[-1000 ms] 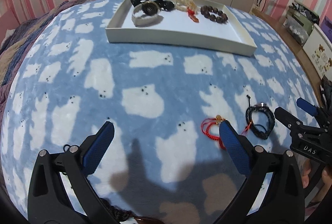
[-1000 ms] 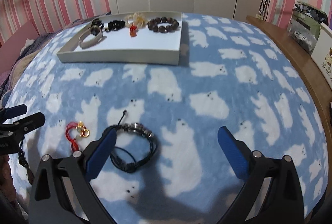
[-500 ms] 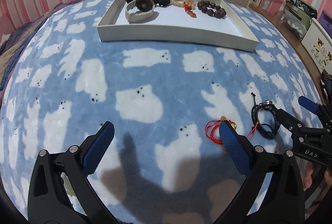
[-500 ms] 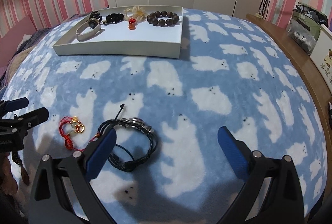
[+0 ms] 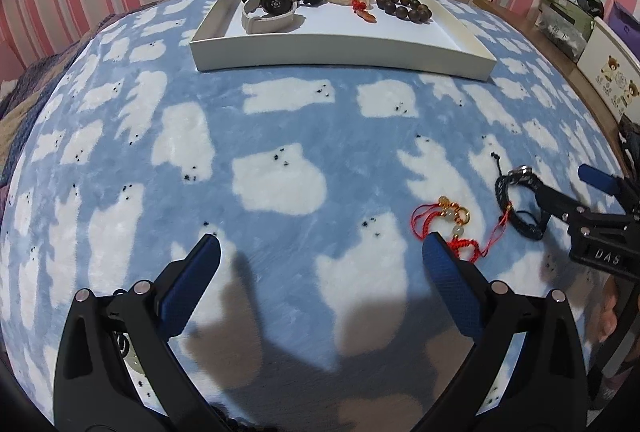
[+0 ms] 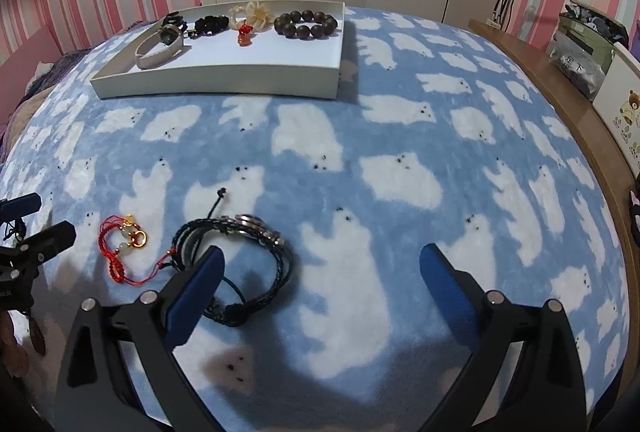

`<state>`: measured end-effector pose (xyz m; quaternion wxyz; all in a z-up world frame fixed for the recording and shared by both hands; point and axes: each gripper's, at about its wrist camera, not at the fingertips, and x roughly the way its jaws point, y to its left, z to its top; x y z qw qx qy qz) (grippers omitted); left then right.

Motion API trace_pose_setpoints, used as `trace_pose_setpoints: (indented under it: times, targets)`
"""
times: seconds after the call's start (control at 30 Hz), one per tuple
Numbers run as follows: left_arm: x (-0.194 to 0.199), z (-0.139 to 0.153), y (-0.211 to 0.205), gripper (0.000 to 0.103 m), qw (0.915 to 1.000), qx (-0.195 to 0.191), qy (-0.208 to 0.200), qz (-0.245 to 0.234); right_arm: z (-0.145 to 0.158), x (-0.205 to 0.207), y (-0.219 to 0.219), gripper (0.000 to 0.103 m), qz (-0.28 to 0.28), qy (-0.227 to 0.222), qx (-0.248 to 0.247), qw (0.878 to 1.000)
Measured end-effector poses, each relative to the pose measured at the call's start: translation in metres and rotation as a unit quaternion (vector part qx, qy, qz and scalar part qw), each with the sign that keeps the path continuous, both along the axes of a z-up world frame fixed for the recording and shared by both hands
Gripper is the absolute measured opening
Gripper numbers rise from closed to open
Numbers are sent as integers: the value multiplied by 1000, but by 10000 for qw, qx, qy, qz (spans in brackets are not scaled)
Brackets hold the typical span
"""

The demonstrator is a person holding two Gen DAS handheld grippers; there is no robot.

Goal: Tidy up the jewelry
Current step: 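Withdraw both open tools from the tray toward the remaining blanket items, then grasp the red string charm with the left tool while the right tool grasps the black braided bracelet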

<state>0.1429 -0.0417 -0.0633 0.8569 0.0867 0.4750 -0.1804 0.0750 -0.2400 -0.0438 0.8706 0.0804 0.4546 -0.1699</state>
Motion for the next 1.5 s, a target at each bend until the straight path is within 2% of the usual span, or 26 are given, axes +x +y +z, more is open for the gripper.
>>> trace_pose_setpoints:
  times: [0.23, 0.67, 0.9, 1.1, 1.23, 1.37, 1.5]
  targets:
    - [0, -6, 1, 100, 9994, 325, -66, -88, -1, 2, 3, 98, 0, 67, -46, 10000]
    - [4, -11, -3, 100, 9981, 566, -25, -253, -6, 1, 5, 98, -48, 193, -32, 9998]
    - [13, -14, -5, 100, 9980, 567, 83, -280, -6, 0, 6, 98, -48, 209, -39, 9998]
    - [17, -6, 1, 100, 9984, 556, -27, -106, -7, 2, 7, 98, -5, 251, -98, 9996]
    - [23, -14, 0, 100, 9984, 538, 173, -89, -8, 4, 7, 96, 34, 244, -64, 9997]
    - [22, -17, -5, 100, 9980, 589, 171, -170, -12, 8, 7, 75, 125, 320, -6, 9994]
    - [19, -15, -13, 100, 9984, 404, 201, -345, -13, 10, 5, 75, 128, 308, 81, 9994]
